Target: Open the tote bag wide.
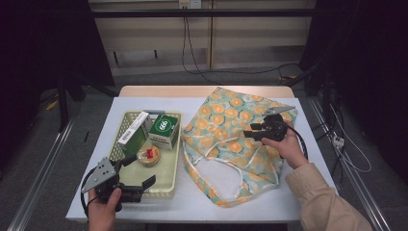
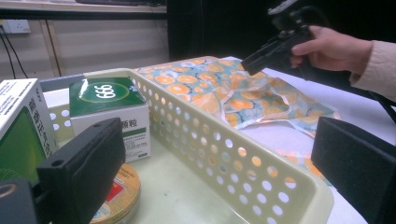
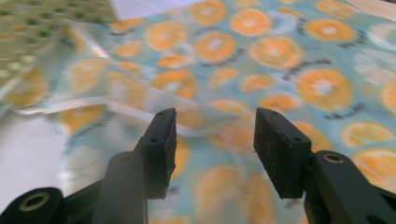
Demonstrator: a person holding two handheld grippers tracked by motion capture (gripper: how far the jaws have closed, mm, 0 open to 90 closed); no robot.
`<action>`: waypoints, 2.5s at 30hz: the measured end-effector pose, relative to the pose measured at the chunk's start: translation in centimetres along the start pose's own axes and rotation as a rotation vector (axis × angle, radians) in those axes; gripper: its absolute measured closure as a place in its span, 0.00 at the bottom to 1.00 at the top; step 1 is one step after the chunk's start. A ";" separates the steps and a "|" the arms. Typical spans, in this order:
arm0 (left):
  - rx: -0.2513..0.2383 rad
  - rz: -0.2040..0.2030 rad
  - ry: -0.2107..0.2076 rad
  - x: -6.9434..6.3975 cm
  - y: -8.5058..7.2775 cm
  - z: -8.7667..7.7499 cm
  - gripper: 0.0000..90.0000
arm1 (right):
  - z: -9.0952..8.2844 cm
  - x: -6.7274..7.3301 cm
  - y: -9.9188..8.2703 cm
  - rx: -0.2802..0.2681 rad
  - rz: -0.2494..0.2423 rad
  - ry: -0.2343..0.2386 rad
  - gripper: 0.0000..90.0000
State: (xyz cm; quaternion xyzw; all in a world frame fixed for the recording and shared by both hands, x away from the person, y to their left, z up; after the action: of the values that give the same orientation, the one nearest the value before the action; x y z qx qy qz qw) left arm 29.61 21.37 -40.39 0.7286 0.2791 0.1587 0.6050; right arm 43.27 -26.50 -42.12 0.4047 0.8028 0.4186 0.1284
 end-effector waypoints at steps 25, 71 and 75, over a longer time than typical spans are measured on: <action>-0.003 -0.008 -0.010 -0.1 0.0 0.2 0.03 | 1.0 7.4 -4.4 0.067 -0.159 0.151 0.80; 0.008 -0.008 -0.003 0.0 -0.2 0.3 0.03 | 1.5 0.0 -3.0 0.033 0.098 0.038 1.00; 0.014 0.000 -0.003 0.0 -0.2 0.3 0.03 | 2.2 -0.3 -3.3 0.041 0.097 0.024 0.99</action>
State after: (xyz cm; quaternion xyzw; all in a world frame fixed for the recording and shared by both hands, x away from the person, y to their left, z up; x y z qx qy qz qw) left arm 29.77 21.18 -40.65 0.7332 0.2792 0.1557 0.6002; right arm 42.90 -26.54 -46.11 0.4409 0.7920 0.4126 0.0901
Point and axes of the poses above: each handheld gripper's, and its own axes: z roughly forward along the jaws, y roughly out of its top, x roughly to its left, the point moved 1 cm from there along z, roughly forward along the jaws, and after that the axes turned 2 degrees about -y, right-handed, at the moved point
